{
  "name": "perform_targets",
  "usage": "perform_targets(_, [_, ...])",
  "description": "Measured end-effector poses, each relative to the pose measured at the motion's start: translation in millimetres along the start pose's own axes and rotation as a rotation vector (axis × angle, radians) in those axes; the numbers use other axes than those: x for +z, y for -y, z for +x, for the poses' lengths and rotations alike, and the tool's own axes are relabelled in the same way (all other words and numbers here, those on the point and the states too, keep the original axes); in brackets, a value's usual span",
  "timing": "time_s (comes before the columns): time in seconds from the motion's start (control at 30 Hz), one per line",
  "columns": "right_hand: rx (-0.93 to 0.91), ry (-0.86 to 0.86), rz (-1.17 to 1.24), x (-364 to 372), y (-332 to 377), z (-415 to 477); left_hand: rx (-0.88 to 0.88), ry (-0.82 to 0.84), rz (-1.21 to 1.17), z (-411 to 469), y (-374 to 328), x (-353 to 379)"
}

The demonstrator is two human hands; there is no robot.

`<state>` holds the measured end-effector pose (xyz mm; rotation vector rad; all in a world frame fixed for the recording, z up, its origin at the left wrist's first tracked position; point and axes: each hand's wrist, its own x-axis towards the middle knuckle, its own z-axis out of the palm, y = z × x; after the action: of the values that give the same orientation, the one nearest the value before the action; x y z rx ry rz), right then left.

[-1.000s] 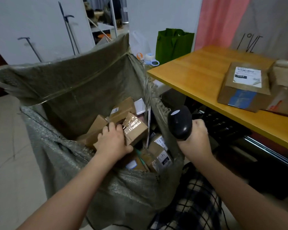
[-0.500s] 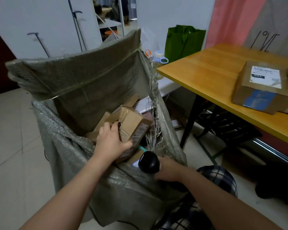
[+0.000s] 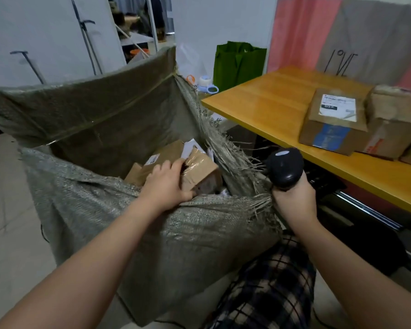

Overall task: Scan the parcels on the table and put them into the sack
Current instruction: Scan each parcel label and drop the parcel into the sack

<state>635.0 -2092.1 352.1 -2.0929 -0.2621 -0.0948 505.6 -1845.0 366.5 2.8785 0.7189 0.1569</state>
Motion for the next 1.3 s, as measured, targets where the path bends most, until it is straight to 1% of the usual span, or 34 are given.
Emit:
perform_targets(0.07, [-0.001, 0.043, -0.252, 0, -16, 5, 0.002, 0.057, -0.038, 13, 0, -7])
perform_targets(0.1, [0.011, 0.067, -0.365, -1, -23, 8, -0.012, 0.106, -0.005, 19, 2, -10])
perform_targets(0.17, [0.062, 0.138, -0.522, -2, -37, 12, -0.039, 0.285, 0.085, 26, 7, -9])
perform_targets(0.23, [0.113, 0.278, -0.634, 2, -48, 13, -0.057, 0.5, 0.078, 28, 13, -3])
perform_targets(0.27, [0.126, 0.352, -0.656, 5, -52, 12, -0.067, 0.565, 0.063, 28, 15, 0])
perform_targets(0.3, [0.127, 0.421, -0.649, 9, -55, 12, -0.07, 0.59, 0.073, 29, 15, 2])
perform_targets(0.37, [0.113, 0.551, -0.538, 16, -58, 12, -0.065, 0.54, 0.154, 30, 12, 3])
perform_targets(0.4, [0.095, 0.604, -0.449, 18, -60, 12, -0.06, 0.464, 0.182, 30, 7, 2])
perform_targets(0.43, [0.072, 0.622, -0.364, 17, -61, 11, -0.047, 0.355, 0.181, 28, 1, 1])
perform_targets(0.47, [0.05, 0.596, -0.288, 13, -62, 11, -0.021, 0.226, 0.154, 27, -6, -1])
perform_targets(0.53, [0.056, 0.44, -0.144, 0, -59, 12, 0.073, 0.008, 0.068, 26, -24, -5])
perform_targets(0.57, [0.059, 0.346, -0.085, -9, -55, 12, 0.126, -0.056, 0.014, 26, -35, -7])
perform_targets(0.63, [0.031, 0.173, -0.01, -30, -44, 14, 0.22, -0.115, -0.095, 31, -62, -11])
perform_targets(0.73, [-0.006, 0.029, 0.072, -67, -27, 20, 0.354, -0.13, -0.219, 48, -118, -18])
perform_targets(0.8, [-0.023, -0.009, 0.069, -94, -24, 26, 0.429, -0.132, -0.25, 62, -162, -17])
perform_targets(0.87, [0.006, -0.028, 0.036, -118, -26, 33, 0.47, -0.129, -0.275, 75, -203, -14])
perform_targets(0.93, [-0.007, -0.05, 0.034, -139, -29, 38, 0.453, -0.128, -0.303, 89, -239, -10])
perform_targets(1.0, [-0.014, -0.083, 0.029, -155, -30, 43, 0.393, -0.11, -0.331, 106, -271, -9])
perform_targets(1.1, [-0.009, -0.118, 0.045, -169, -32, 53, 0.262, 0.005, -0.374, 130, -305, -9])
perform_targets(1.17, [0.005, -0.123, 0.107, -173, -31, 59, 0.202, 0.061, -0.409, 139, -315, -9])
perform_targets(1.23, [0.031, -0.095, 0.179, -173, -29, 63, 0.171, 0.047, -0.468, 144, -312, -12])
perform_targets(1.3, [0.043, -0.063, 0.237, -170, -24, 68, 0.184, 0.016, -0.496, 141, -301, -15])
